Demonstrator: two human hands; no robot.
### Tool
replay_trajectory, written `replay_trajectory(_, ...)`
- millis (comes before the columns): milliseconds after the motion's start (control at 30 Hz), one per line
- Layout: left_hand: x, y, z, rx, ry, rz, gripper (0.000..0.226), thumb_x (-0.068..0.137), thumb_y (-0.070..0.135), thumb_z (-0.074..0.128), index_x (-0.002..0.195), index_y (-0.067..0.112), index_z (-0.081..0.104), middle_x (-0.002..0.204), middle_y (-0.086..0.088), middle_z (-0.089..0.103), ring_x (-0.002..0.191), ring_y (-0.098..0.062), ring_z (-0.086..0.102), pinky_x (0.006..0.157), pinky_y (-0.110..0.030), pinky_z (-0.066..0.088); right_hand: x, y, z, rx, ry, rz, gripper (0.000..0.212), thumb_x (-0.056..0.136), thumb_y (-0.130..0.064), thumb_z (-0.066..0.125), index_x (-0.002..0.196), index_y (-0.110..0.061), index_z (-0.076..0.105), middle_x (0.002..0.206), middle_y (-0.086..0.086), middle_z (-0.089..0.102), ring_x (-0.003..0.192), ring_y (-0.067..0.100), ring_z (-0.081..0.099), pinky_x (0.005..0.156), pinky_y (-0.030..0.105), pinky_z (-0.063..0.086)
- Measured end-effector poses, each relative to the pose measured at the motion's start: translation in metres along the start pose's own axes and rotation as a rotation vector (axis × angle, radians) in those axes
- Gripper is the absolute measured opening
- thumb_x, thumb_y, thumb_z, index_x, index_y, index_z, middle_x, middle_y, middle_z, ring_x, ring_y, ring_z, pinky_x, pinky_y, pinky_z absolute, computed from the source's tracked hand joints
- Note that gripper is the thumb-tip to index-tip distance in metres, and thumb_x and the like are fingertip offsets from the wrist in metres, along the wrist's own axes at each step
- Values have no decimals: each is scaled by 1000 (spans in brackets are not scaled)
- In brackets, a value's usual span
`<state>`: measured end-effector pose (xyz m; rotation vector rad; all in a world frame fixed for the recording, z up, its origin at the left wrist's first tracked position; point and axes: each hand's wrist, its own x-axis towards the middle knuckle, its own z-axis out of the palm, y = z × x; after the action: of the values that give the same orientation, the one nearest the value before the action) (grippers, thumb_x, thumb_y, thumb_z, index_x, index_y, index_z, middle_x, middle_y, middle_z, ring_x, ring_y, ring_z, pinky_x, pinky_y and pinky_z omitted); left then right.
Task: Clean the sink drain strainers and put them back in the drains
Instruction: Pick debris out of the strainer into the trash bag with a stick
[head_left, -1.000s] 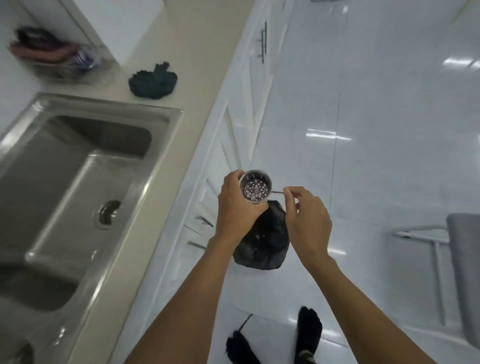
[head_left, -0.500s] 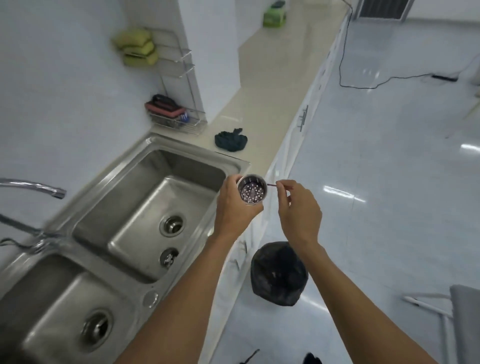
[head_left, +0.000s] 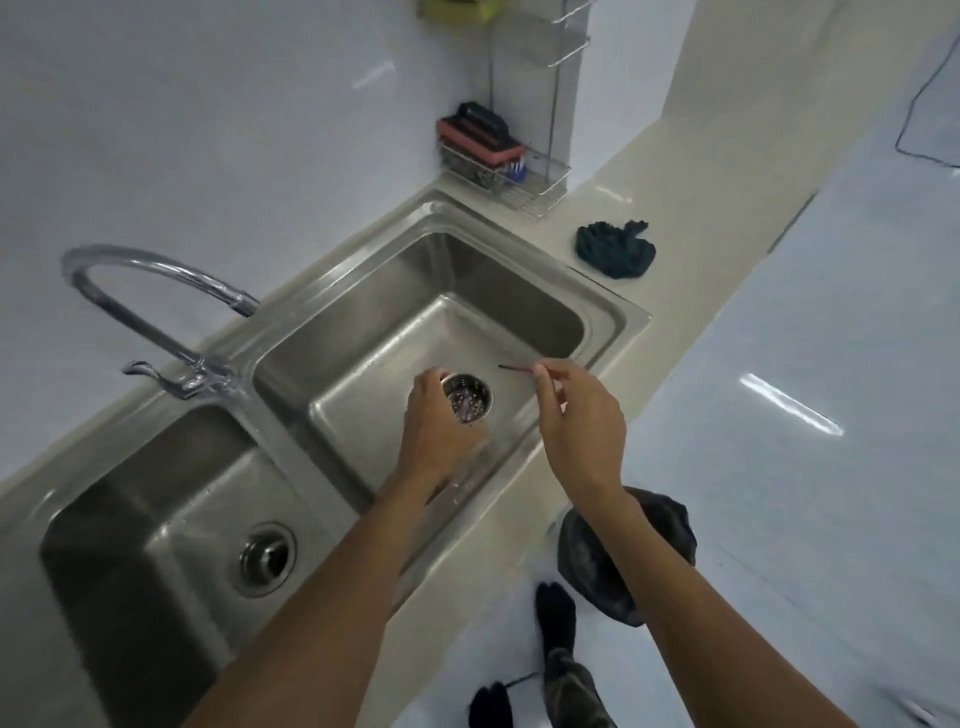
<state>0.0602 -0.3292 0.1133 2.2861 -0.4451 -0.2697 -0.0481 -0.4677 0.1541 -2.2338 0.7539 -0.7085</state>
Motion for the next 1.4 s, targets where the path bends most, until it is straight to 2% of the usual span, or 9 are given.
replay_trajectory(133, 33, -43, 37, 58, -53, -107, 79, 64, 26, 89, 132, 18, 49, 139, -6, 44, 125, -31, 51, 105, -48, 44, 23, 29, 39, -15, -104, -31, 32, 104, -49, 46, 112, -28, 69, 96, -12, 71, 79, 3, 62, 66, 23, 52)
replay_trajectory(267, 65, -80, 78, 275, -182, -162, 81, 72, 40, 87, 140, 21, 48, 150, -9, 36, 134, -33, 40, 110, -48, 30, 46, 56, 62, -50, -184, -99, 27, 104, -47, 49, 109, -29, 68, 98, -14, 71, 79, 1, 59, 64, 20, 50)
replay_trajectory(533, 67, -110, 109, 373, -262, -231, 81, 69, 52, 85, 138, 27, 50, 140, -9, 40, 123, -34, 44, 100, -45, 31, 68, 74, 77, -152, -308, -247, 24, 104, -39, 52, 108, -27, 72, 106, -13, 73, 85, 12, 58, 62, 30, 51)
replay_trajectory(733, 68, -121, 109, 438, -318, -241, 96, 63, 66, 83, 141, 27, 45, 145, -10, 37, 130, -31, 38, 104, -45, 31, 78, 67, 91, -141, -391, -259, 25, 105, -38, 51, 111, -26, 72, 108, -12, 73, 88, 12, 60, 68, 30, 52)
replay_trajectory(867, 65, -121, 94, 513, -363, -279, 113, 57, 72, 82, 150, 33, 30, 153, -11, 24, 140, -34, 26, 110, -53, 29, 76, 61, 99, -132, -399, -259, 29, 105, -41, 48, 111, -26, 71, 104, -11, 73, 86, 13, 59, 66, 33, 53)
replay_trajectory(1000, 50, -130, 77, 586, -421, -475, 103, 70, 55, 82, 148, 35, 18, 152, -16, 15, 139, -42, 23, 110, -59, 28, 73, 54, 107, -107, -374, -256, 28, 105, -43, 48, 112, -27, 71, 105, -12, 73, 84, 9, 57, 63, 25, 49)
replay_trajectory(1133, 36, -141, 72, 490, -452, -570, 94, 83, 40, 77, 150, 26, 13, 145, -20, 28, 130, -44, 39, 108, -58, 38, 66, 49, 108, -100, -364, -271, 30, 105, -44, 47, 112, -27, 71, 103, -14, 73, 83, 8, 57, 61, 26, 50)
replay_trajectory(1300, 33, -135, 64, 411, -309, -541, 85, 80, 30, 83, 139, 4, 28, 139, -22, 37, 128, -42, 43, 103, -52, 46, 51, 47, 94, -131, -309, -254, 29, 105, -44, 48, 109, -28, 72, 97, -15, 73, 81, 10, 57, 59, 29, 50)
replay_trajectory(1400, 34, -122, 47, 390, -211, -441, 78, 76, 30, 84, 132, 3, 37, 134, -22, 38, 122, -40, 44, 97, -50, 48, 39, 38, 80, -124, -281, -223, 29, 104, -44, 49, 108, -27, 72, 97, -14, 73, 84, 11, 58, 61, 29, 51)
